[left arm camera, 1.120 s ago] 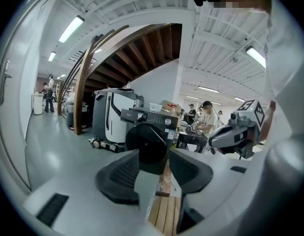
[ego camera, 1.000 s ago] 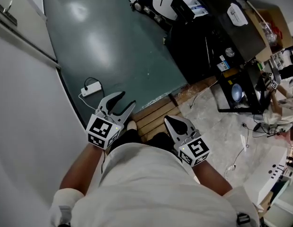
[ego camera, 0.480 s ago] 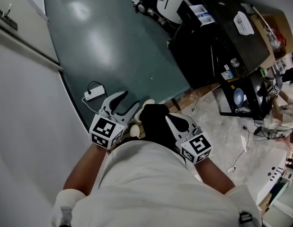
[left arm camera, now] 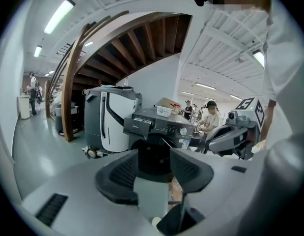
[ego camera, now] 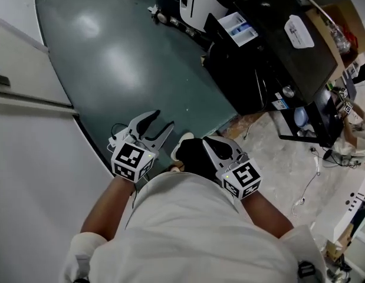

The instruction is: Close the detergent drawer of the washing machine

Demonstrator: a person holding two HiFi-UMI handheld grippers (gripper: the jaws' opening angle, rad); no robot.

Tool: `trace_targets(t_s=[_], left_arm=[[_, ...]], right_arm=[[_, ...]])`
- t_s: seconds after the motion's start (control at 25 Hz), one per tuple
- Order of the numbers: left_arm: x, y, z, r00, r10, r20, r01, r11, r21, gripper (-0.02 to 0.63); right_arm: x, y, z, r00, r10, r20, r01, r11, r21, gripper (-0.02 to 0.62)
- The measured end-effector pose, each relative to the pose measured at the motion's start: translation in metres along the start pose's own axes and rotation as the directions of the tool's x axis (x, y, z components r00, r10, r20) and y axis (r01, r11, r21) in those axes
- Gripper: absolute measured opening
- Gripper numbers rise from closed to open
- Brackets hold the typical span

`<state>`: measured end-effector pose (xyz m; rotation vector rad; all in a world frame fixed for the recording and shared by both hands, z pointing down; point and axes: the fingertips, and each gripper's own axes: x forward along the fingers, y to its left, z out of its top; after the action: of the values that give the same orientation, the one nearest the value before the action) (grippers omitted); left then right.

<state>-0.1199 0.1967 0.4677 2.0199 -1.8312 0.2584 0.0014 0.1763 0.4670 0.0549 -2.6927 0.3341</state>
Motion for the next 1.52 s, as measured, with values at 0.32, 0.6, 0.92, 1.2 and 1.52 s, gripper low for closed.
trace_targets(t_s=[0.32, 0.6, 0.92, 1.2, 1.52], left_arm=[[0.075, 0.0, 0.098, 0.996, -0.08, -0.05, 0.084, 0.993, 0.078, 0.198], [0.141, -0.004, 0.122, 0.984, -0.142, -0.106, 0.155, 0.978, 0.136, 0.195], [0.222, 0.02, 0.124, 0.973, -0.192, -0.13, 0.212, 0.965, 0.157, 0.195], [0.277, 0.051, 0.127, 0.962, -0.228, -0.152, 0.254, 0.951, 0.178, 0.186], [0.32, 0.073, 0.115, 0.938, -0.277, -0.207, 0.317, 0.93, 0.189, 0.186]], right_arm=[[-0.028, -0.061, 0.064, 0.997, -0.079, 0.018, 0.078, 0.994, 0.07, 0.003], [-0.067, -0.112, 0.075, 0.965, -0.256, 0.054, 0.244, 0.954, 0.173, 0.004], [-0.098, -0.166, 0.088, 0.881, -0.471, 0.042, 0.446, 0.857, 0.26, 0.003], [-0.081, -0.201, 0.116, 0.845, -0.534, 0.002, 0.512, 0.811, 0.284, 0.003], [-0.04, -0.227, 0.137, 0.849, -0.524, -0.068, 0.518, 0.798, 0.309, 0.005]])
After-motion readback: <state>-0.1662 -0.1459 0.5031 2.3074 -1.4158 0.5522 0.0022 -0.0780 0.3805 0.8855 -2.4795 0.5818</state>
